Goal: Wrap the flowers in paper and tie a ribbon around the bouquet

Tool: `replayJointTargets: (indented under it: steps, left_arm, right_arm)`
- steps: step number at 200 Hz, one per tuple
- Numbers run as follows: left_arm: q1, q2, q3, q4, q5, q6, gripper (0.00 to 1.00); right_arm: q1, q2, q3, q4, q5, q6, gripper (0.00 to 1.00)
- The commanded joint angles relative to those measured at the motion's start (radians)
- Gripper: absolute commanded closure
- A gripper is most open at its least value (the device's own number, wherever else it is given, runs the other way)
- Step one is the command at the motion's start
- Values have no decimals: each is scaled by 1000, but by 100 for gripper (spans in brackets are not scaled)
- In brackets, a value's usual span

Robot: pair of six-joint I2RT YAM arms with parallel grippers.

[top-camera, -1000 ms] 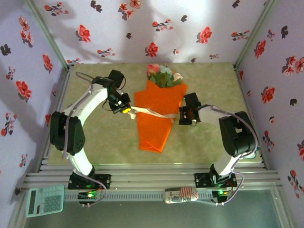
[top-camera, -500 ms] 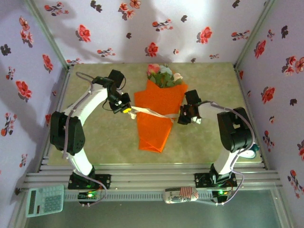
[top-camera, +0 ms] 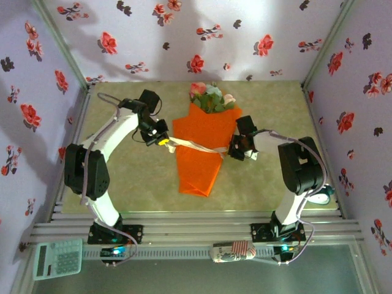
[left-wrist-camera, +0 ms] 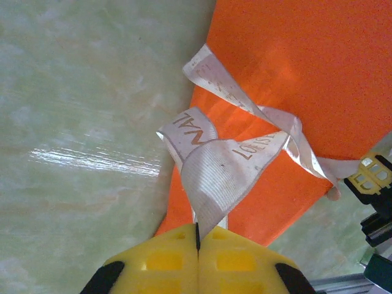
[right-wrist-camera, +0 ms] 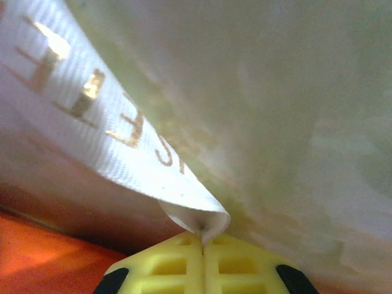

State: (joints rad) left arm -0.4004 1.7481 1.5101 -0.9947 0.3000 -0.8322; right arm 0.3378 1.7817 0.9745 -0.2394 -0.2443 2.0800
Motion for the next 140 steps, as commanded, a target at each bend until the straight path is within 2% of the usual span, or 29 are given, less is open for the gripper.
replayJointTargets:
  steps: [1,72,90,140]
  left_arm:
    - [32,-22,22,-2,1,-4,100]
    - [144,-8,55,-1,-51,-2,100]
    - [171,11,50,1,-93,2,100]
    - [218,115,28,53,-119,6,100]
  right_arm:
    - [-49,22,23,108,133,104,100]
    - [-144,-54,113,-96,160,-215,100]
    - [-163,-65,104,-113,154,-256,100]
    - [-199,-71,64,-100,90,-326,100]
